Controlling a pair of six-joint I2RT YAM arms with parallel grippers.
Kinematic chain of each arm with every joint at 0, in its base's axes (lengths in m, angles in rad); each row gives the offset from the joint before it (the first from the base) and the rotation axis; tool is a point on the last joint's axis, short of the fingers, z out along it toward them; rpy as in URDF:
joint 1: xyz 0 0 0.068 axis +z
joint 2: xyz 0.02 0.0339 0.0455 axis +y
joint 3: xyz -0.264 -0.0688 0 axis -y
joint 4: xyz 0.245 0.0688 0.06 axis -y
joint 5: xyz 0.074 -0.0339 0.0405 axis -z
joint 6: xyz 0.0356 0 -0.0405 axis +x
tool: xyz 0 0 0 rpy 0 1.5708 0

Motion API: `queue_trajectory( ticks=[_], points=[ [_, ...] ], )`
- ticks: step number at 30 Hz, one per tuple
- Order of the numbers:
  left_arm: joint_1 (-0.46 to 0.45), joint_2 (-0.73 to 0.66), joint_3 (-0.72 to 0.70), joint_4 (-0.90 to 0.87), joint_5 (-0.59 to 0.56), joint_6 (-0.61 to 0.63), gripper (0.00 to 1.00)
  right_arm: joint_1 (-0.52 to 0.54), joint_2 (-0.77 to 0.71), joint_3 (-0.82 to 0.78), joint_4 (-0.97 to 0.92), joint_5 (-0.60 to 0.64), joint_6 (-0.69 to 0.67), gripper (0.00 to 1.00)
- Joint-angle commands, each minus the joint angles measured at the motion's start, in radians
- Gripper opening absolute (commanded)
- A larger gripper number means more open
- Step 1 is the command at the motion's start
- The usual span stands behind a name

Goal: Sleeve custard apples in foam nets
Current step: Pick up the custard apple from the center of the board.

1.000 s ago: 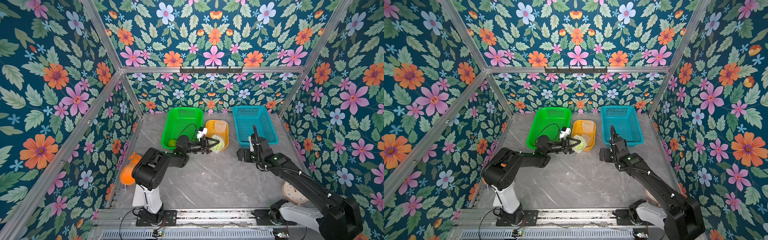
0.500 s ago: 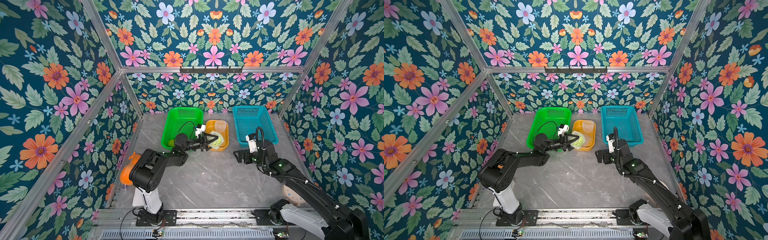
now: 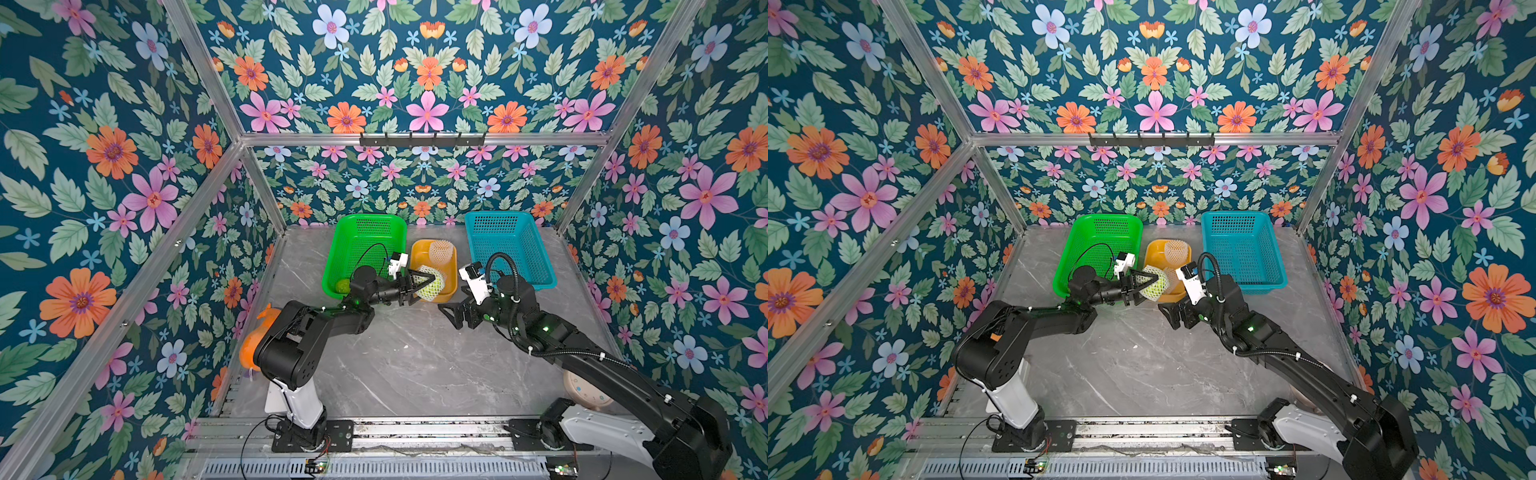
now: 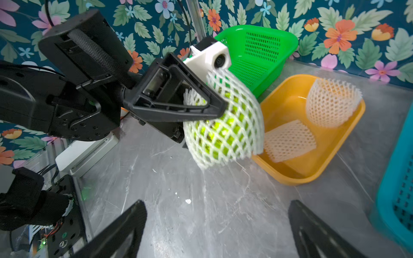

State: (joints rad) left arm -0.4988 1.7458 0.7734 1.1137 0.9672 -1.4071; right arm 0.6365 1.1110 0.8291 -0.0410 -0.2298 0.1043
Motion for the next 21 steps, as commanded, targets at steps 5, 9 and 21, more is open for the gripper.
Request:
queue_trajectory(
  ticks=[5,9,21],
  points=[
    [-0.002,-0.024,-0.035,0.037,-0.004,0.007,0.73,0.027,0.123,0.052,0.141,-0.020,-0.048,0.99],
    [-0.004,-0.035,-0.044,0.043,-0.002,0.003,0.73,0.029,0.183,0.073,0.186,-0.019,-0.048,0.99],
    [-0.012,-0.046,-0.059,0.070,0.001,-0.011,0.73,0.033,0.300,0.121,0.215,-0.040,-0.053,0.98]
  ],
)
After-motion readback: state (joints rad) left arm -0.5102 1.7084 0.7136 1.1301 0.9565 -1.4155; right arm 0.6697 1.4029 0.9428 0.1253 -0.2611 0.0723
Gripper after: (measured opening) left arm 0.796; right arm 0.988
